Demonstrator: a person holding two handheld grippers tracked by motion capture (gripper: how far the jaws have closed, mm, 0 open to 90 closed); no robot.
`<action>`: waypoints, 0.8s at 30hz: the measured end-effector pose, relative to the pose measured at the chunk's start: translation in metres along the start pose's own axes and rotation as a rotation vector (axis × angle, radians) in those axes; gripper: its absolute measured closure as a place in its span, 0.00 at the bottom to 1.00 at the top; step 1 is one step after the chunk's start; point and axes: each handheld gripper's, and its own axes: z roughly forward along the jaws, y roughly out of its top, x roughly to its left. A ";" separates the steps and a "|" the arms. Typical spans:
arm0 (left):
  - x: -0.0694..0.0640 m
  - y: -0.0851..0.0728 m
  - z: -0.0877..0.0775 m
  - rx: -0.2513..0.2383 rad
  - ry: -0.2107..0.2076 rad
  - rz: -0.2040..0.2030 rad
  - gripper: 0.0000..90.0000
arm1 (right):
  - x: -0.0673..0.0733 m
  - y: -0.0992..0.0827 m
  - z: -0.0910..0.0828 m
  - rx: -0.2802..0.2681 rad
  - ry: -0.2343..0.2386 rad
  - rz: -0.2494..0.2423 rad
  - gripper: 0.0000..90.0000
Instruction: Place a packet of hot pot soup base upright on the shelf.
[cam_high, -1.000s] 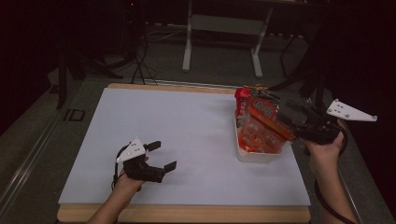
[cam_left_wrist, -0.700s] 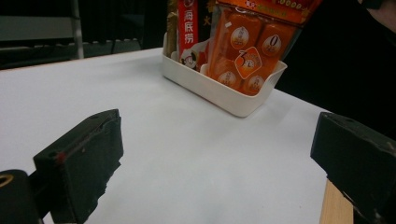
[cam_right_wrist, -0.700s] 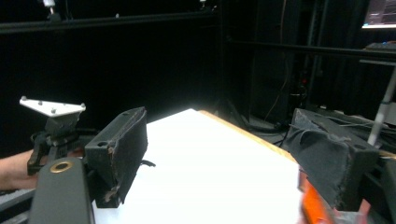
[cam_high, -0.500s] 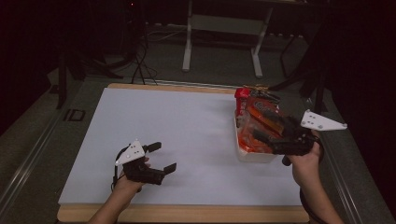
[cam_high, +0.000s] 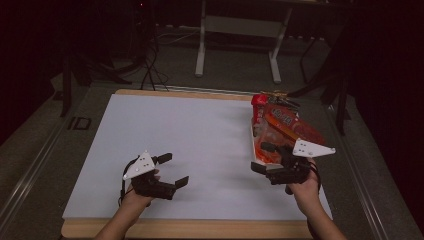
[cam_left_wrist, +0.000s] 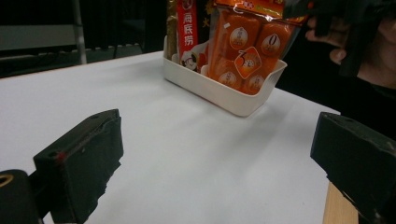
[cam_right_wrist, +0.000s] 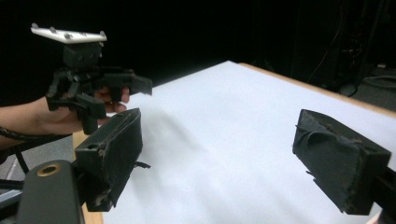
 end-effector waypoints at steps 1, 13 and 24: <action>0.000 0.000 0.000 -0.002 -0.002 0.000 0.03 | 0.000 -0.005 0.002 0.018 -0.001 0.003 0.17; -0.002 -0.002 -0.001 -0.001 -0.004 0.001 0.03 | 0.005 -0.033 0.007 0.080 0.010 -0.008 0.18; -0.007 -0.004 0.002 0.018 -0.011 0.041 0.03 | 0.003 -0.041 0.010 0.124 -0.005 -0.046 0.17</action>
